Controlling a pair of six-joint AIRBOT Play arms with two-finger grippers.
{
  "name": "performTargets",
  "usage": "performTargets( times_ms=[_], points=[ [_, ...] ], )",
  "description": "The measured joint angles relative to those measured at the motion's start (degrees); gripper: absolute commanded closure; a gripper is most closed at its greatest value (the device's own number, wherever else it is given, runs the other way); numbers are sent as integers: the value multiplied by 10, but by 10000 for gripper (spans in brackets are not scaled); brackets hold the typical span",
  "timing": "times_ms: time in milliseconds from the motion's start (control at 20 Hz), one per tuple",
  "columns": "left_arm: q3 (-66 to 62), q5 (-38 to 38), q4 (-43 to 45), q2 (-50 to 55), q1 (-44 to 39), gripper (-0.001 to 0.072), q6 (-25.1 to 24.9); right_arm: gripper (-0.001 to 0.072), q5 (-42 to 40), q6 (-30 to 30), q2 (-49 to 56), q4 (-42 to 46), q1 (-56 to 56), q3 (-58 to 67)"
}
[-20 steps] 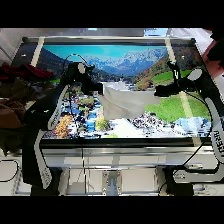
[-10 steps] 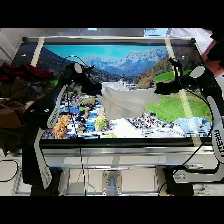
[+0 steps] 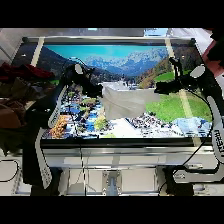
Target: Fold the shirts.
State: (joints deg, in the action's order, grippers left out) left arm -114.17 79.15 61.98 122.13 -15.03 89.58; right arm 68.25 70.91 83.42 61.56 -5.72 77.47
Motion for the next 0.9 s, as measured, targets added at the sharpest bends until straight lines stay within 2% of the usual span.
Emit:
performTargets(
  times_ms=[100, 150, 200, 550, 700, 900],
  points=[
    [0, 3, -11, 6, -1, 360, 0, 682, -1, 0, 0, 0, 0, 0],
    [0, 5, -18, 10, -1, 479, 0, 682, -2, 0, 0, 0, 0, 0],
    [0, 7, -25, 13, -1, 692, 0, 682, -2, 0, 0, 0, 0, 0],
    [-45, 1, -111, -5, 12, 696, -32, 684, -28, 0, -45, -3, -4, 2],
    [-59, -14, -147, -80, 42, 696, -53, 684, -42, 0, -112, 30, -16, 20],
    [-65, -25, -169, -238, 88, 696, -93, 684, -31, 0, -231, 104, -40, 75]
  ],
)
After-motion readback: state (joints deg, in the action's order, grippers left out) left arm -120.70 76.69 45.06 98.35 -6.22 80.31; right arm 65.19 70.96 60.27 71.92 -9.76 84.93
